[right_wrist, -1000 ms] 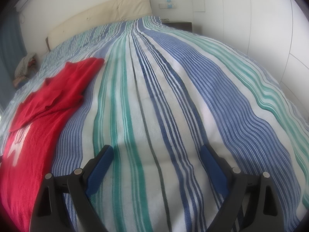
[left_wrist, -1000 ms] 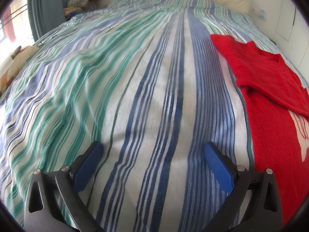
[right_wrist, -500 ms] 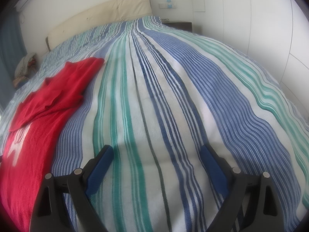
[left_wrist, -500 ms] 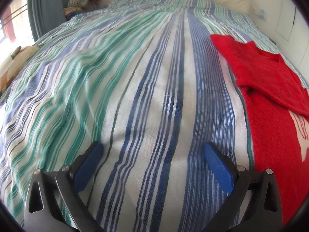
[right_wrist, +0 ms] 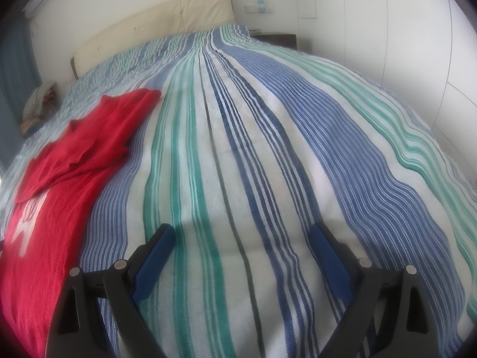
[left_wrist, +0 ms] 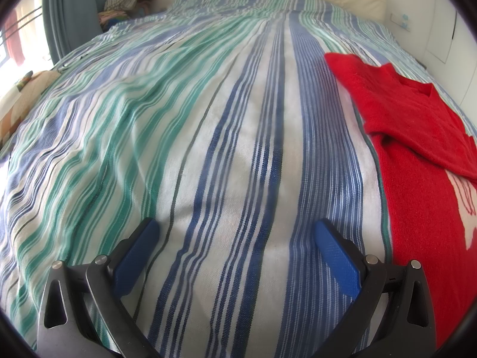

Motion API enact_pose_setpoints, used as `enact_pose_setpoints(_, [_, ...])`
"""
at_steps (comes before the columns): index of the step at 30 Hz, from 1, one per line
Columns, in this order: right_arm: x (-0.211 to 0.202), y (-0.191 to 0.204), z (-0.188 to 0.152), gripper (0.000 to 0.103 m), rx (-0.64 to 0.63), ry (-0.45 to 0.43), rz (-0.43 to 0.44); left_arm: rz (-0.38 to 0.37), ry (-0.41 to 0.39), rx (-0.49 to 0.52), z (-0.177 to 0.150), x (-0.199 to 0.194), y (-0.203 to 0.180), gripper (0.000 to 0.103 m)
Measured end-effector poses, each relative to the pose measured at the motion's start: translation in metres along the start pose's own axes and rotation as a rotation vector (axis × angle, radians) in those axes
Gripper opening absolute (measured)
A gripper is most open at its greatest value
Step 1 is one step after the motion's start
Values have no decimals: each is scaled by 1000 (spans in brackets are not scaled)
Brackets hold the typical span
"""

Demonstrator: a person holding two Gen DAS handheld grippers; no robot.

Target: Fold small clothes

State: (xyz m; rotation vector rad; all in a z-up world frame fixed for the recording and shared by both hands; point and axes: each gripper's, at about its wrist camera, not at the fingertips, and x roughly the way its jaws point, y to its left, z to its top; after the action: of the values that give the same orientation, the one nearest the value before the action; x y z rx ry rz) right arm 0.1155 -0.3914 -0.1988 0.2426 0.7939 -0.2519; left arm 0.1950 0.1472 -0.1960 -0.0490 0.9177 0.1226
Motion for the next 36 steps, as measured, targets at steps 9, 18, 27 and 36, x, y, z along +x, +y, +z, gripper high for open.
enact_pose_setpoints(9, [0, 0, 0, 91, 1, 0, 1, 0, 0, 0, 0, 0, 0, 103])
enact_pose_setpoints(18, [0, 0, 0, 91, 1, 0, 2, 1, -1, 0, 0, 0, 0, 103])
enact_pose_setpoints(27, [2, 2, 1, 93, -14, 13, -13, 4, 5, 3, 4, 4, -2, 103])
enact_pose_setpoints(36, [3, 15, 14, 102, -93, 130, -9, -191, 217, 18, 0, -57, 4, 87])
